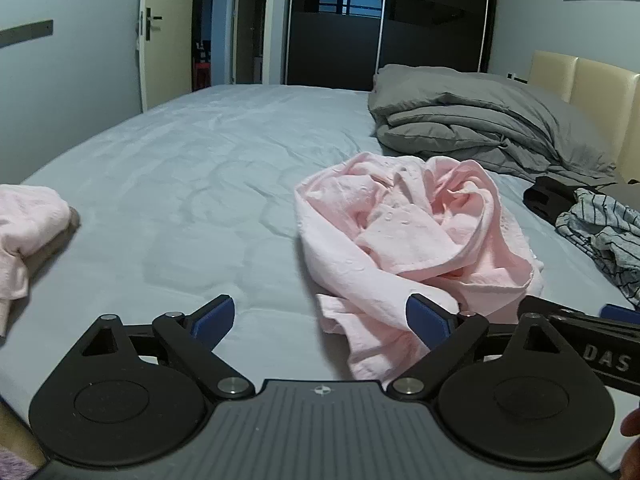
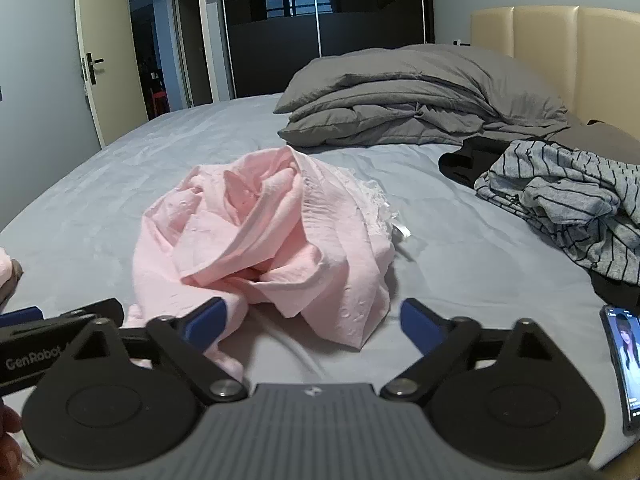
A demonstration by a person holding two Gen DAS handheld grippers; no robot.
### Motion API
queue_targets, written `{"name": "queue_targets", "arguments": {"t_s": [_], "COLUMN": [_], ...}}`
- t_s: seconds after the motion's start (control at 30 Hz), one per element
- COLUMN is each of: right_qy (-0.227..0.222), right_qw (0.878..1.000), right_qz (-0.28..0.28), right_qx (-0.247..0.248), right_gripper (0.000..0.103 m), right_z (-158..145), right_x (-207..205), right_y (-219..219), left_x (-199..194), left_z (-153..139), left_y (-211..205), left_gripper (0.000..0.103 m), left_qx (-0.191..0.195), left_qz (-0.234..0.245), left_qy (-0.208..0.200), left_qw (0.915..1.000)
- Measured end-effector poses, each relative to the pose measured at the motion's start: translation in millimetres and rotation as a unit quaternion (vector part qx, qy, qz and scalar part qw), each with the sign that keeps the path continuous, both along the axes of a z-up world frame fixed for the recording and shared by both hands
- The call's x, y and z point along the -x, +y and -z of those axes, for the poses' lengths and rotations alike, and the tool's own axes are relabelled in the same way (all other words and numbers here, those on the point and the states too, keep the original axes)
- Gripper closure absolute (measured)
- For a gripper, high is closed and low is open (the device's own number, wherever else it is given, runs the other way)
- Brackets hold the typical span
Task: Fold clothes
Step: 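Grasp the pink garment edge with the left gripper while the right gripper grasps another edge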
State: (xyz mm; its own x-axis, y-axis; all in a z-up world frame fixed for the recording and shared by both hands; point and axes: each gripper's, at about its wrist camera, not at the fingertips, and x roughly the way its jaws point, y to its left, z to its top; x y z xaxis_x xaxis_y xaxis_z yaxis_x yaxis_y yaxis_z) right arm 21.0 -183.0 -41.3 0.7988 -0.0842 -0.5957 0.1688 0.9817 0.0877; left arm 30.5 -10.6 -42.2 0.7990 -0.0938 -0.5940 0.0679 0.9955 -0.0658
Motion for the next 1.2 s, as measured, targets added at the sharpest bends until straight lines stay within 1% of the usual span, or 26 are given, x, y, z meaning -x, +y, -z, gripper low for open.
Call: {"name": "queue_targets", "arguments": {"t_s": [0.07, 0.1, 0.2, 0.3, 0.37, 0.43, 0.47, 0.5, 0.57, 0.6, 0.63, 0.67, 0.7, 0.73, 0.77, 0.8, 0.83, 0.87, 0.97, 1.03, 1.2], "right_qy": [0.002, 0.002, 0.007, 0.014, 0.021, 0.03, 0.034, 0.038, 0.045, 0.049, 0.052, 0.056, 0.058, 0.06, 0.062, 0.062, 0.062, 0.062, 0.054, 0.048, 0.039], "right_qw": [1.0, 1.0, 1.0, 1.0, 0.999, 0.999, 0.999, 0.999, 0.999, 0.998, 0.998, 0.998, 0.998, 0.997, 0.997, 0.997, 0.997, 0.997, 0.998, 0.998, 0.997], "right_qz": [0.004, 0.006, 0.009, 0.009, 0.01, 0.011, 0.011, 0.009, 0.007, 0.008, 0.008, 0.009, 0.008, 0.007, 0.007, 0.006, 0.006, 0.006, -0.006, -0.015, -0.058], "right_qx": [-0.005, -0.008, -0.018, -0.024, -0.026, -0.029, -0.031, -0.03, -0.025, -0.027, -0.028, -0.03, -0.034, -0.039, -0.042, -0.041, -0.04, -0.039, -0.035, -0.031, -0.023], "right_gripper": [0.015, 0.016, 0.023, 0.024, 0.027, 0.033, 0.034, 0.037, 0.043, 0.049, 0.058, 0.063, 0.072, 0.078, 0.08, 0.085, 0.092, 0.094, 0.098, 0.101, 0.102], "right_z": [4, 6, 11, 17, 21, 25, 27, 30, 34, 35, 37, 38, 39, 40, 40, 40, 40, 39, 33, 26, 9], "right_x": [-7, -10, -22, -34, -42, -49, -53, -56, -62, -64, -66, -68, -69, -70, -71, -70, -70, -69, -64, -59, -42], "right_y": [-4, -6, -12, -13, -13, -13, -13, -12, -11, -11, -12, -12, -14, -15, -16, -16, -17, -17, -13, -10, 6], "left_x": [-6, -9, -17, -26, -31, -35, -40, -44, -49, -51, -54, -55, -57, -58, -60, -60, -59, -58, -52, -48, -34], "left_z": [3, 5, 10, 16, 20, 24, 28, 31, 36, 38, 40, 42, 44, 45, 46, 46, 46, 45, 39, 32, 18], "left_y": [-2, -3, -7, -12, -15, -18, -21, -22, -23, -23, -22, -22, -22, -21, -20, -20, -19, -19, -17, -14, -3], "left_gripper": [0.025, 0.025, 0.026, 0.028, 0.029, 0.03, 0.033, 0.038, 0.044, 0.048, 0.05, 0.057, 0.066, 0.071, 0.075, 0.081, 0.085, 0.093, 0.102, 0.103, 0.103], "left_qx": [0.004, 0.006, 0.016, 0.026, 0.029, 0.029, 0.026, 0.023, 0.022, 0.023, 0.024, 0.024, 0.024, 0.024, 0.025, 0.026, 0.024, 0.02, 0.017, 0.02, 0.019], "left_qz": [0.007, 0.011, 0.011, 0.014, 0.015, 0.015, 0.015, 0.015, 0.016, 0.015, 0.015, 0.016, 0.018, 0.019, 0.022, 0.021, 0.022, 0.023, 0.027, 0.026, 0.021], "left_qy": [0.006, 0.009, 0.015, 0.027, 0.037, 0.045, 0.048, 0.054, 0.065, 0.07, 0.075, 0.081, 0.087, 0.093, 0.099, 0.101, 0.101, 0.099, 0.083, 0.072, 0.053], "left_qw": [0.9999, 0.9999, 0.9997, 0.9992, 0.9988, 0.9985, 0.9984, 0.9982, 0.9975, 0.9972, 0.9968, 0.9963, 0.9958, 0.9952, 0.9946, 0.9943, 0.9943, 0.9946, 0.996, 0.9968, 0.9982]}}
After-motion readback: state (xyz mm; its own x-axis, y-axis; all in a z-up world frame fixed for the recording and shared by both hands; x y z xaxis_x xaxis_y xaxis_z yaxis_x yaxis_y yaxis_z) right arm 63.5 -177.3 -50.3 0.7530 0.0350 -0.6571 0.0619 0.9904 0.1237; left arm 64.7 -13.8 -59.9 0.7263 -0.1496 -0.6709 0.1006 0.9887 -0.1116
